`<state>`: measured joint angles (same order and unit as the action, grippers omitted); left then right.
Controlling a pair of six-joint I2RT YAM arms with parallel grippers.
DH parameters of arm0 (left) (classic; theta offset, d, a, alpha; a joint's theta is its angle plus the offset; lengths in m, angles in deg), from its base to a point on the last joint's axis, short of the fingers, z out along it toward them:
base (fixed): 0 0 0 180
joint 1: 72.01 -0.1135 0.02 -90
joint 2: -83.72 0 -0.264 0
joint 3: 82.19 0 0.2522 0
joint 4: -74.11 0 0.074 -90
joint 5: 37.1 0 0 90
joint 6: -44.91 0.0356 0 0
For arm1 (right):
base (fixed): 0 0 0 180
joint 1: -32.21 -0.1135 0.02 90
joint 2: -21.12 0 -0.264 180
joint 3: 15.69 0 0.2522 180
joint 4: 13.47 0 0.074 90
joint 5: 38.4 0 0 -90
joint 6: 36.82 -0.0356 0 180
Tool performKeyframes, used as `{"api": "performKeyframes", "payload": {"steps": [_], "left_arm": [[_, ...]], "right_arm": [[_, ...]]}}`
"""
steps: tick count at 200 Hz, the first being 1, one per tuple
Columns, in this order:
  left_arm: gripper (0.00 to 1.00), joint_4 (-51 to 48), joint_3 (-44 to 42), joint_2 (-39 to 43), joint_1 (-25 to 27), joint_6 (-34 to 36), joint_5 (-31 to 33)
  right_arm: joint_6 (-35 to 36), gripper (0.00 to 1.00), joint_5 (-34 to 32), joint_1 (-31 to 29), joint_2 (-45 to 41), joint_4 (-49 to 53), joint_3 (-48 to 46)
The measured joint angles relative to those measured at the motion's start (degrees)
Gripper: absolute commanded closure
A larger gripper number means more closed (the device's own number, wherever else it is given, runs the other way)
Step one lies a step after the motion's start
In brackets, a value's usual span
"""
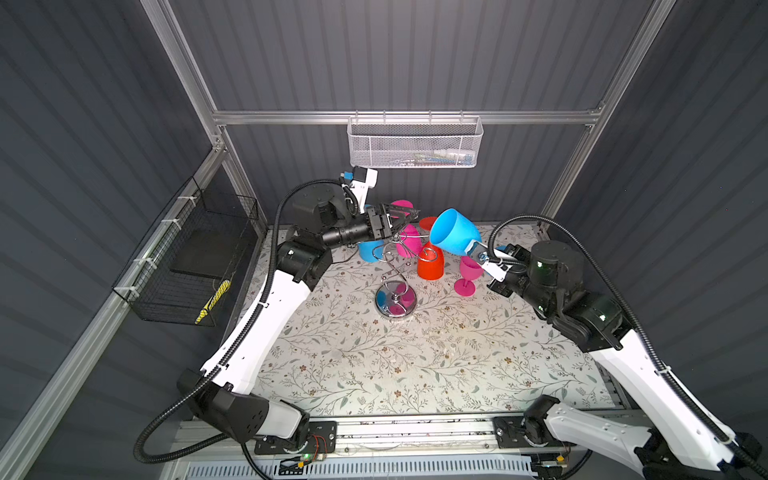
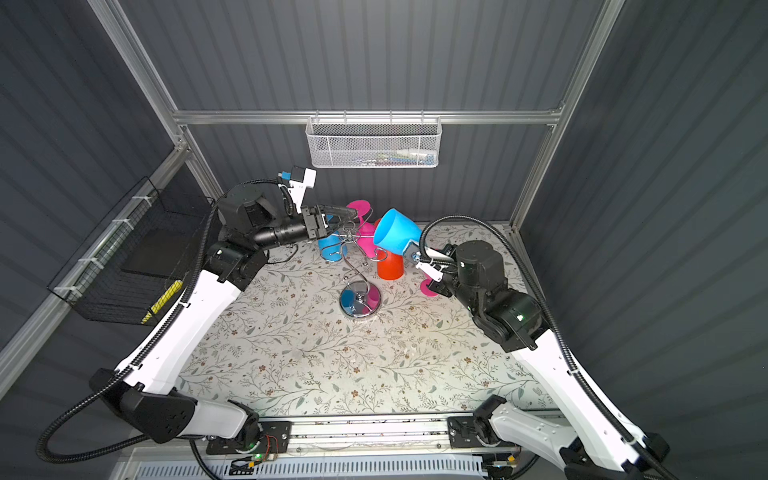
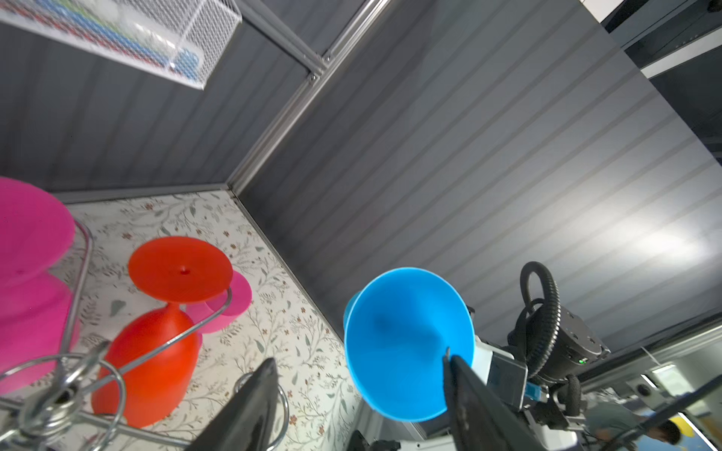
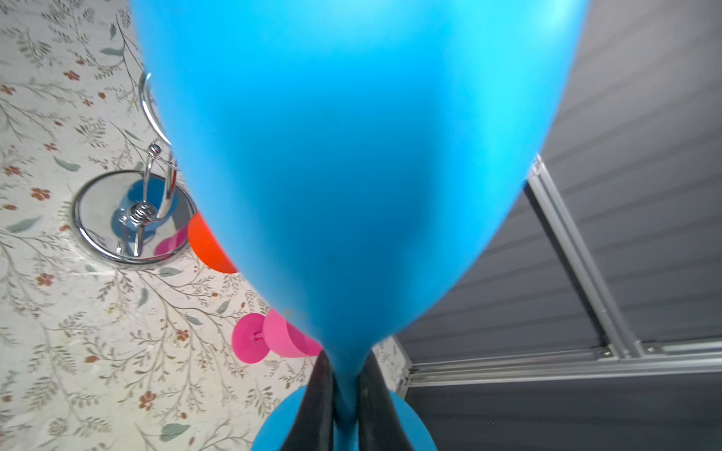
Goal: Take the wine glass off the wine glass rack
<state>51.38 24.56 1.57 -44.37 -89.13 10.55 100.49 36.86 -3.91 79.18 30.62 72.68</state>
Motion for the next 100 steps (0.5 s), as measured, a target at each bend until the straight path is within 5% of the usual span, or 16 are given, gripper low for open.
{"api": "performKeyframes", "payload": {"steps": [100], "left_arm": [[0.60, -1.9, -2.8, 0.4, 0.5, -1.3, -5.0]], "right_arm": [[15.1, 1.00, -7.9, -6.2, 2.2, -10.4, -1.2]]}}
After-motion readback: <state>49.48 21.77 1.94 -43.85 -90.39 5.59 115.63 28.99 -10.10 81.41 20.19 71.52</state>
